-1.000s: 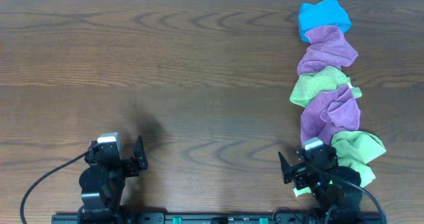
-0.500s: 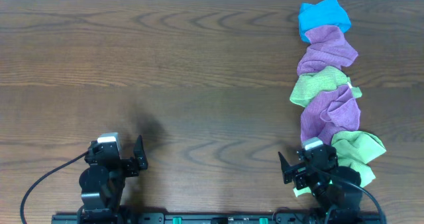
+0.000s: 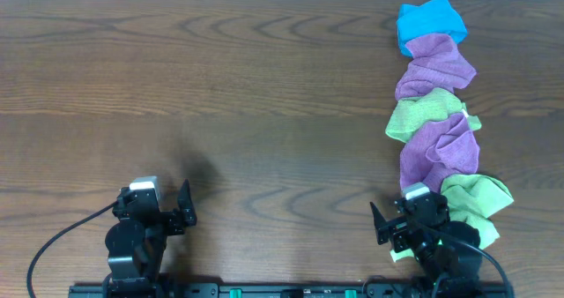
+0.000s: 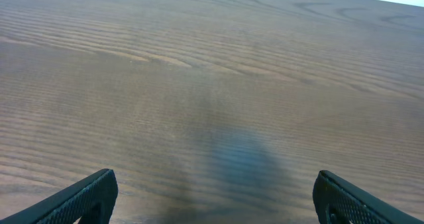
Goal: Fold the cloth
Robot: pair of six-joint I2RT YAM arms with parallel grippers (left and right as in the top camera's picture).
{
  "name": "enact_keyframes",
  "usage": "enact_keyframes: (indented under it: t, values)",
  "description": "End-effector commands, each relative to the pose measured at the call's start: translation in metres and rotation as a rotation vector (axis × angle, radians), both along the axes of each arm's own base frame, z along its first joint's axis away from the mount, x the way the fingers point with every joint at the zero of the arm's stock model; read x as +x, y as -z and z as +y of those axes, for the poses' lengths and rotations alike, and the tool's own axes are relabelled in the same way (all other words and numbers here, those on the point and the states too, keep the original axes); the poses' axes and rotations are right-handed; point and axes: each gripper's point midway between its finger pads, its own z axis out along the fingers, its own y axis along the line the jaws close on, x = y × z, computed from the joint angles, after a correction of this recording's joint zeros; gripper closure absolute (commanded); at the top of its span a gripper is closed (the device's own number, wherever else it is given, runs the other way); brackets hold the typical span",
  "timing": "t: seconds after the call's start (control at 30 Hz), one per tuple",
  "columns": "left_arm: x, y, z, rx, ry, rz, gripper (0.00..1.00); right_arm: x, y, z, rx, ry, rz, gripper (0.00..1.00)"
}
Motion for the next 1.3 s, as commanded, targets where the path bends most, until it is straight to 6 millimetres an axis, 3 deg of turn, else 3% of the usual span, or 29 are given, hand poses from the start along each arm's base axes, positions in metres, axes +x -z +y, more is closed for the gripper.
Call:
enact_keyframes:
  t: [0.0, 0.13, 0.23, 0.33, 0.47, 0.53, 0.7, 1.0, 1.27]
  values:
    - [0.0, 0.006, 0.003, 0.004, -0.013, 0.01, 0.05, 0.0, 0.002, -0.001, -0.007, -0.004, -0.003, 0.01]
    - [0.0, 0.006, 0.003, 0.004, -0.014, 0.01, 0.05, 0.003, -0.008, 0.009, 0.062, -0.028, -0.034, 0.01]
    - [0.0, 0.006, 0.003, 0.004, -0.014, 0.01, 0.05, 0.005, -0.046, 0.04, 0.344, -0.115, -0.092, 0.01]
    - [0.0, 0.006, 0.003, 0.004, -0.014, 0.01, 0.05, 0.002, -0.073, 0.057, 0.62, -0.134, -0.055, 0.01]
    - [0.0, 0.006, 0.003, 0.004, -0.014, 0.01, 0.05, 0.012, -0.098, 0.05, 0.683, -0.088, -0.149, 0.01]
    - [0.0, 0.006, 0.003, 0.004, -0.014, 0.01, 0.05, 0.021, -0.11, 0.036, 0.784, 0.02, -0.176, 0.01]
    - [0.0, 0.006, 0.003, 0.004, -0.014, 0.01, 0.05, 0.035, -0.123, 0.035, 0.787, 0.015, -0.218, 0.01]
    - [0.0, 0.006, 0.003, 0.004, -0.013, 0.01, 0.05, 0.104, -0.11, 0.034, 0.727, 0.072, -0.126, 0.01]
    - [0.0, 0.006, 0.003, 0.004, -0.014, 0.01, 0.05, 0.196, -0.113, 0.028, 0.571, 0.087, -0.031, 0.01]
